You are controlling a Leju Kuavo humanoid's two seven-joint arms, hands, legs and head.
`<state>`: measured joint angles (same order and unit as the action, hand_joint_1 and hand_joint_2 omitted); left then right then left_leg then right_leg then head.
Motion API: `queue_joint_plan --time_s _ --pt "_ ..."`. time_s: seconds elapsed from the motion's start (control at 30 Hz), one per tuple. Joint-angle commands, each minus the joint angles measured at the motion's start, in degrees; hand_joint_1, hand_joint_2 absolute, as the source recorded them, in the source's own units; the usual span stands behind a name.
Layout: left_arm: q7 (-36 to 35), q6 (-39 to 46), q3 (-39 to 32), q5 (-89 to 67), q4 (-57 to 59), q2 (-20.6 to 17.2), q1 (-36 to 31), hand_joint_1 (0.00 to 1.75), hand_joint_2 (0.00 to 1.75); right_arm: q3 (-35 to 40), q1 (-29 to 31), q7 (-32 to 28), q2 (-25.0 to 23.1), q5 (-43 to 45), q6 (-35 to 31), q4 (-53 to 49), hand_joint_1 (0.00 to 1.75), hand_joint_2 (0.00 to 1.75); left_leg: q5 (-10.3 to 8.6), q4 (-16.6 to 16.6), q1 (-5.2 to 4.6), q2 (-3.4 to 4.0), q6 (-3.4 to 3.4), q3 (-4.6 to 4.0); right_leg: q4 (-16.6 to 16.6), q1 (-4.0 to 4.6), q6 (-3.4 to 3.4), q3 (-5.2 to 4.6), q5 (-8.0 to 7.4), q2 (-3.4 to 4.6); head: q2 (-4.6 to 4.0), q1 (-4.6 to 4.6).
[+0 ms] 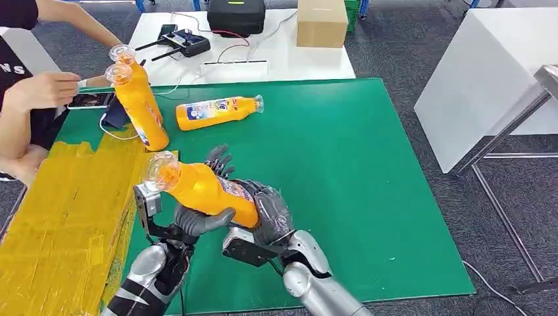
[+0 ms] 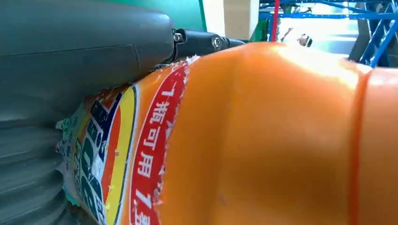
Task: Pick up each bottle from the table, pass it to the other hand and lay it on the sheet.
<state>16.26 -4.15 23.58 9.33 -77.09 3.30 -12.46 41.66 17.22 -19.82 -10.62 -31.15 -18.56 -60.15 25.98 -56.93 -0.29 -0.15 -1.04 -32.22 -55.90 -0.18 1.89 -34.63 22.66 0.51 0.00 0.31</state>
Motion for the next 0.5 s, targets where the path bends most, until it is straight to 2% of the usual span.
queue_joint_plan --time_s 0.03,0.37,0.5 --pt "0.0 2.6 -2.0 1.5 3.3 2.1 -4.3 1.75 1.75 7.7 -1.4 -1.6 1.4 -1.0 0.0 3.6 1.75 1.75 0.09 0.0 0.12 -0.19 0.09 0.24 0.1 0.12 -0.02 0.35 0.12 -0.24 0.0 0.0" --pt "0.8 5.6 -3.4 3.5 1.3 2.6 -3.5 1.75 1.75 6.7 -1.8 -1.6 1.4 -0.3 -0.6 4.0 1.75 1.75 0.13 0.0 0.13 -0.25 0.12 0.32 0.1 0.13 -0.03 0.45 0.18 -0.32 0.02 0.0" --pt "1.3 7.0 -4.4 4.9 0.0 2.7 -3.0 1.75 1.75 5.4 -2.4 -1.6 1.5 0.8 -1.0 3.6 1.75 1.75 0.03 0.0 0.09 -0.17 0.07 0.08 0.1 0.09 -0.02 0.18 0.06 -0.2 0.0 0.0"
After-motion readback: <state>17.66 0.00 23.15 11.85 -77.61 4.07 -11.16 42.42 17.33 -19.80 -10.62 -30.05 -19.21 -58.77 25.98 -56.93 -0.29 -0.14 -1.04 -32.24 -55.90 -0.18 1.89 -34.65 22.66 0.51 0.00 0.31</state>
